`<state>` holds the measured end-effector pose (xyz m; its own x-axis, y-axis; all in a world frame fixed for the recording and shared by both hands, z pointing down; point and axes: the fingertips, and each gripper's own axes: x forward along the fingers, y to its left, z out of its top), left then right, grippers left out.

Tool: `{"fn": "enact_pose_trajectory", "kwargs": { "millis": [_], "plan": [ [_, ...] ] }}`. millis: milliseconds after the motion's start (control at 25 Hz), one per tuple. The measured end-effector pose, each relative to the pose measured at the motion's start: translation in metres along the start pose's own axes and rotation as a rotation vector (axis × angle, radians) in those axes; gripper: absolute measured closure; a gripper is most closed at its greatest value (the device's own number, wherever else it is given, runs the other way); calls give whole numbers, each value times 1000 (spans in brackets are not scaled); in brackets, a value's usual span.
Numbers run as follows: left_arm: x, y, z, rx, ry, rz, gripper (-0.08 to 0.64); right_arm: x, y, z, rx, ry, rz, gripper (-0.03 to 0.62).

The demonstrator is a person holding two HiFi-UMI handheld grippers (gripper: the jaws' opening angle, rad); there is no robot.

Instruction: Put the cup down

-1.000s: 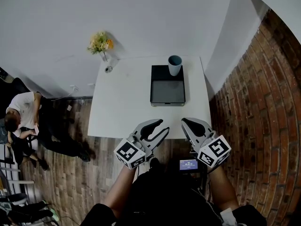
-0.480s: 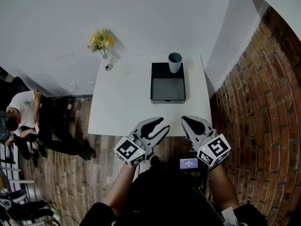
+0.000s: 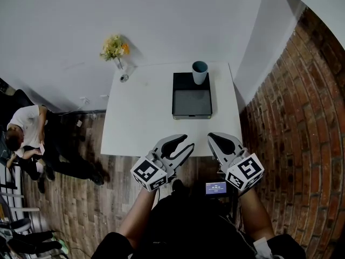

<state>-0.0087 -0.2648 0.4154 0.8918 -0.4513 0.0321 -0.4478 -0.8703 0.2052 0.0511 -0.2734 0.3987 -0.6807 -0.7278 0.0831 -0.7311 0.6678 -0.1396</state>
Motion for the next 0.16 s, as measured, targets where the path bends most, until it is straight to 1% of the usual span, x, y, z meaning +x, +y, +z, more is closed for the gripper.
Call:
{"fn": "enact_pose_trajectory", "kwargs": {
  "millis": [160],
  "plan": [
    [0,0,-2,0,6,4,416,0,0,1,-1,-1,0,580]
  ]
}}
